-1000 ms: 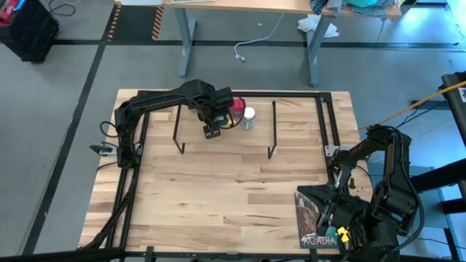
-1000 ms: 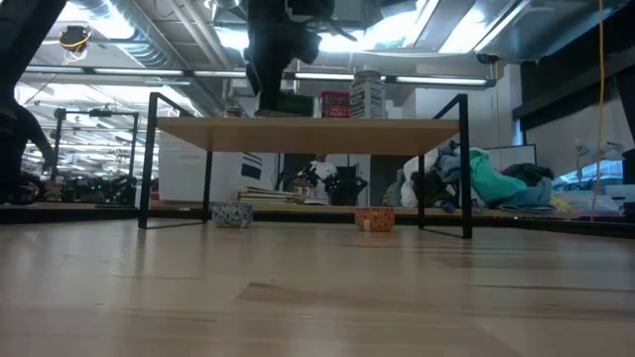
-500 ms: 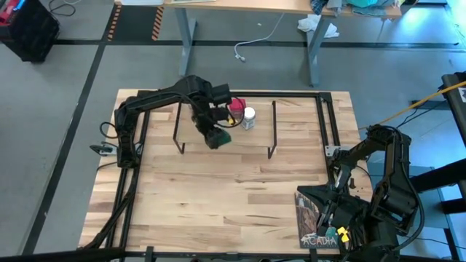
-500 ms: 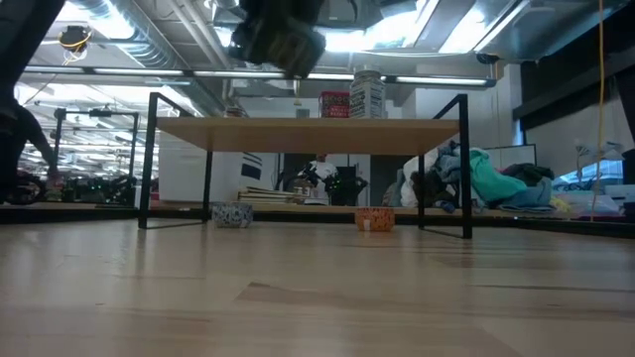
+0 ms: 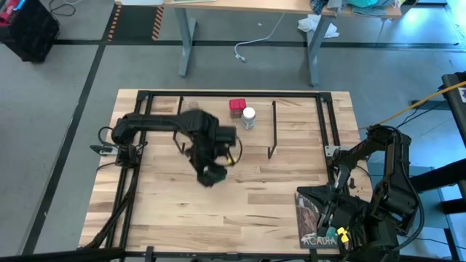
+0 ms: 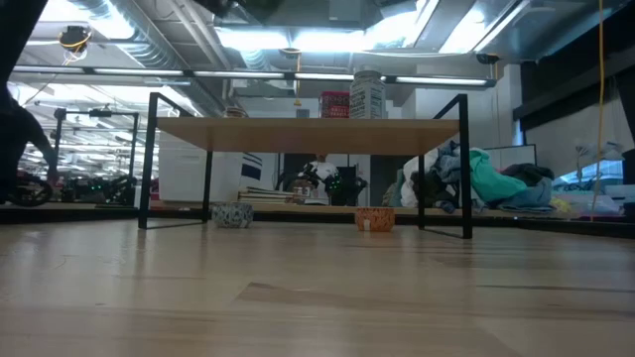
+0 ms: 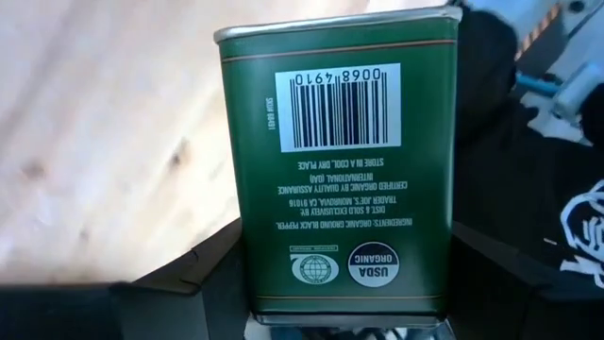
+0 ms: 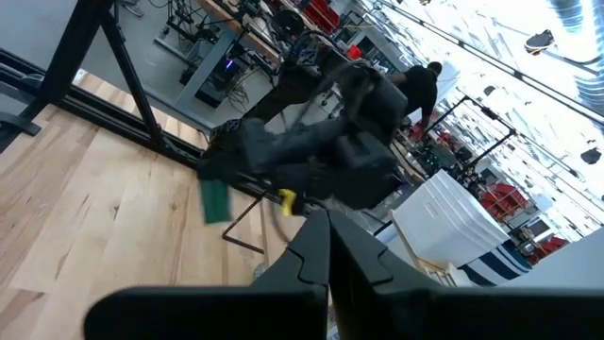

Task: Shelf spices
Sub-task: Remove the green seasoning can from the shelf

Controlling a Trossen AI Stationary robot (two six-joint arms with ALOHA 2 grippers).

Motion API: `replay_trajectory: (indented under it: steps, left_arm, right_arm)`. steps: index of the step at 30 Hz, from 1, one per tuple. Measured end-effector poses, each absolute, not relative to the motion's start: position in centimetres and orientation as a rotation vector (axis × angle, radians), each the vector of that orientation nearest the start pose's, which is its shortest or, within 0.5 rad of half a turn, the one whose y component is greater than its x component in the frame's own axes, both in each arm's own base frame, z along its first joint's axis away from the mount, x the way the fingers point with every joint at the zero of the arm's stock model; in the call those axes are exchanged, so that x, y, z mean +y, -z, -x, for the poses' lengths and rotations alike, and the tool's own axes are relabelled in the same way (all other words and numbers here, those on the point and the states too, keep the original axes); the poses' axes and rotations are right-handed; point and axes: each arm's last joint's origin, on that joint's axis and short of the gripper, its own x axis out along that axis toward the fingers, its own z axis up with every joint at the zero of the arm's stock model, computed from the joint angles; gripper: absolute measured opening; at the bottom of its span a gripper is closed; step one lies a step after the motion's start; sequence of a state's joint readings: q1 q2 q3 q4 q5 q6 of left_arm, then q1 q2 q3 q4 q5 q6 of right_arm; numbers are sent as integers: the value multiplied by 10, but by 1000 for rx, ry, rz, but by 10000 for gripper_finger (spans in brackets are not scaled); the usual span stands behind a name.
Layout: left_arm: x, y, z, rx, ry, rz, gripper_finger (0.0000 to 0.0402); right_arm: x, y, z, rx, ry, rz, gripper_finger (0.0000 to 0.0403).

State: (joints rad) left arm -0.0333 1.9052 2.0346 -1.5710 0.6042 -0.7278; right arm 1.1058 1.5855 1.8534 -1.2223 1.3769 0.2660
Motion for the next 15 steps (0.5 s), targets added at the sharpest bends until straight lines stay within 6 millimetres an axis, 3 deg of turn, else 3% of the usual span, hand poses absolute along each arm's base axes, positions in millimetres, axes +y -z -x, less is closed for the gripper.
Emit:
replay_trajectory:
  steps: [4, 8, 15]
  left_arm:
    - [-60, -327, -354, 1727, -45, 1031, 253]
    - [-90, -284, -350, 1933, -45, 1055, 253]
    - [-124, -223, -320, 2255, 104, 1203, 253]
  right_arm:
    - [243, -430, -154, 269, 284, 638, 0]
    - [243, -429, -154, 275, 277, 630, 0]
    - [243, -429, -154, 281, 272, 633, 0]
